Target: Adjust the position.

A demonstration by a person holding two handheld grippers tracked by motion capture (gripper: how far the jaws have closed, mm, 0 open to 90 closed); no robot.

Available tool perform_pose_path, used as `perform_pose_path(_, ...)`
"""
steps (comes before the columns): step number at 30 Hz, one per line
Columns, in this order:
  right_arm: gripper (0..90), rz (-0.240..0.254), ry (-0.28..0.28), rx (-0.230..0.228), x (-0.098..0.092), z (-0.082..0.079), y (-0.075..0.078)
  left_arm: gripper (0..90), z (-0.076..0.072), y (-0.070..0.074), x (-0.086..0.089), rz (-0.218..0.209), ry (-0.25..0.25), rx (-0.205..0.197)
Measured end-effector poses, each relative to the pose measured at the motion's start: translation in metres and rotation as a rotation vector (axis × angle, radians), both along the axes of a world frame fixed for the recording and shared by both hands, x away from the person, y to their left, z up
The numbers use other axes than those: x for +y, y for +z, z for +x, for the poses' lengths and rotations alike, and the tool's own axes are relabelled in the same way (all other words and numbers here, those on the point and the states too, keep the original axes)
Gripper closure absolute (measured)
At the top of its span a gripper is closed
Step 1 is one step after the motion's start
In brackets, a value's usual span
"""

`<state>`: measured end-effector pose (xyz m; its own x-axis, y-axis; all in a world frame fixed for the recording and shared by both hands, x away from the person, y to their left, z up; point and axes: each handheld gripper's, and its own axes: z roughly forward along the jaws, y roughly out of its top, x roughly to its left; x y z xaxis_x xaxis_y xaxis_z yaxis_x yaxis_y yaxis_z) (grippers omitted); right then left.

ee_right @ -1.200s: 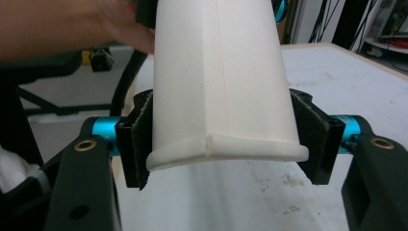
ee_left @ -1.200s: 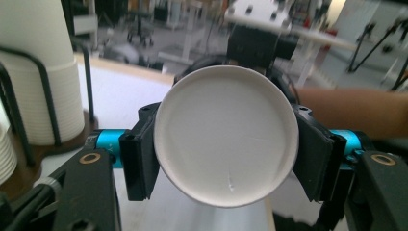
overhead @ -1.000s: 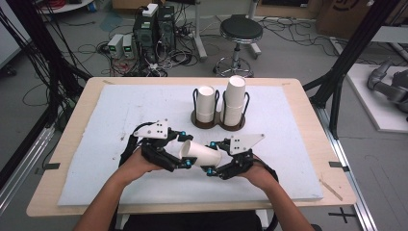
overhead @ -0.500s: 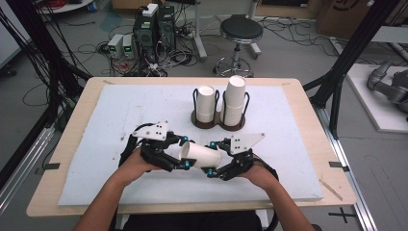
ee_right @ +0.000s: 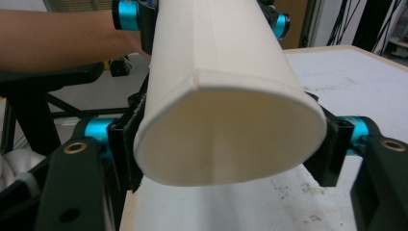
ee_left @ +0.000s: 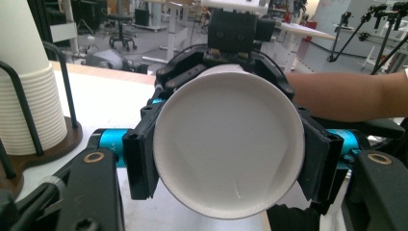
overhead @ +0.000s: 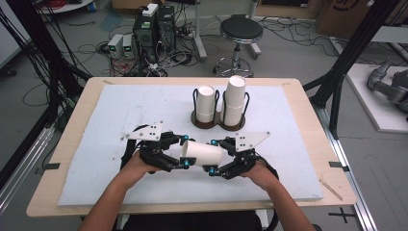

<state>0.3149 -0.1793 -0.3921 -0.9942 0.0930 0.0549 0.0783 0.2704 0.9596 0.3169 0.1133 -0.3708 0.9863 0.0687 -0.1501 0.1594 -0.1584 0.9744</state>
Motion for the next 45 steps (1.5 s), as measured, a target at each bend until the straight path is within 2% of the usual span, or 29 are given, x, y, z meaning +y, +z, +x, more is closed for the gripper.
perform_pose_path(3, 33.0, -0.024, -0.001, -0.018, -0.001, 0.001, 0.0, 34.5, -0.001, 0.0, -0.001, 0.059, 0.019, 0.003)
perform_pose_path(5, 33.5, -0.043, -0.009, -0.026, 0.0, 0.001, -0.001, 28.2, -0.002, 0.002, -0.002, 0.096, 0.056, -0.009)
perform_pose_path(7, 33.7, -0.065, -0.013, -0.026, 0.0, 0.001, -0.001, 25.0, -0.003, 0.004, -0.002, 0.117, 0.068, -0.017)
perform_pose_path(12, 33.8, -0.117, -0.022, -0.028, 0.003, 0.001, -0.002, 26.2, -0.003, 0.002, -0.005, 0.155, 0.034, -0.027)
perform_pose_path(13, 33.8, -0.123, 0.007, -0.013, 0.004, 0.0, -0.003, 27.8, -0.003, 0.001, -0.005, 0.156, 0.03, -0.026)
perform_pose_path(14, 33.8, -0.125, -0.019, -0.024, 0.004, 0.001, -0.003, 31.1, -0.003, 0.0, -0.005, 0.159, 0.031, -0.029)
perform_pose_path(16, 33.9, -0.124, 0.007, -0.009, 0.004, 0.0, -0.003, 32.9, -0.001, -0.001, -0.004, 0.166, 0.018, -0.018)
perform_pose_path(18, 33.8, -0.119, 0.006, -0.002, 0.004, 0.001, -0.003, 34.3, -0.001, -0.003, -0.003, 0.154, 0.009, 0.001)
perform_pose_path(19, 33.3, -0.115, 0.005, -0.001, 0.003, 0.001, -0.003, 34.8, -0.001, -0.003, -0.002, 0.155, 0.001, -0.002)
perform_pose_path(24, 26.6, -0.074, -0.001, 0.024, 0.003, 0.0, -0.002, 36.0, -0.001, -0.002, 0.0, 0.105, -0.012, -0.005)
perform_pose_path(26, 21.6, -0.047, -0.016, 0.039, 0.002, 0.0, -0.001, 36.0, -0.001, -0.002, 0.002, 0.068, -0.01, 0.0)
perform_pose_path(28, 20.9, -0.016, -0.023, 0.057, 0.001, 0.001, -0.001, 36.0, 0.0, -0.002, 0.005, 0.029, -0.009, 0.001)
perform_pose_path(30, 21.1, -0.006, -0.029, 0.067, 0.001, 0.001, -0.001, 36.0, 0.0, -0.002, 0.007, 0.002, -0.003, 0.003)
perform_pose_path(32, 27.3, -0.003, -0.014, 0.064, 0.0, 0.002, -0.001, 36.1, 0.0, -0.002, 0.008, 0.0, -0.004, 0.003)
perform_pose_path(36, 30.2, 0.01, 0.001, 0.053, -0.001, 0.002, 0.0, 36.3, 0.0, -0.005, 0.008, -0.007, -0.009, 0.011)
perform_pose_path(42, 34.2, -0.006, 0.016, 0.038, -0.003, 0.002, 0.0, 36.4, 0.0, -0.007, 0.008, 0.023, -0.021, 0.02)
perform_pose_path(45, 35.5, -0.022, 0.02, 0.034, -0.002, 0.002, 0.0, 36.2, -0.001, -0.007, 0.007, 0.062, -0.019, 0.023)
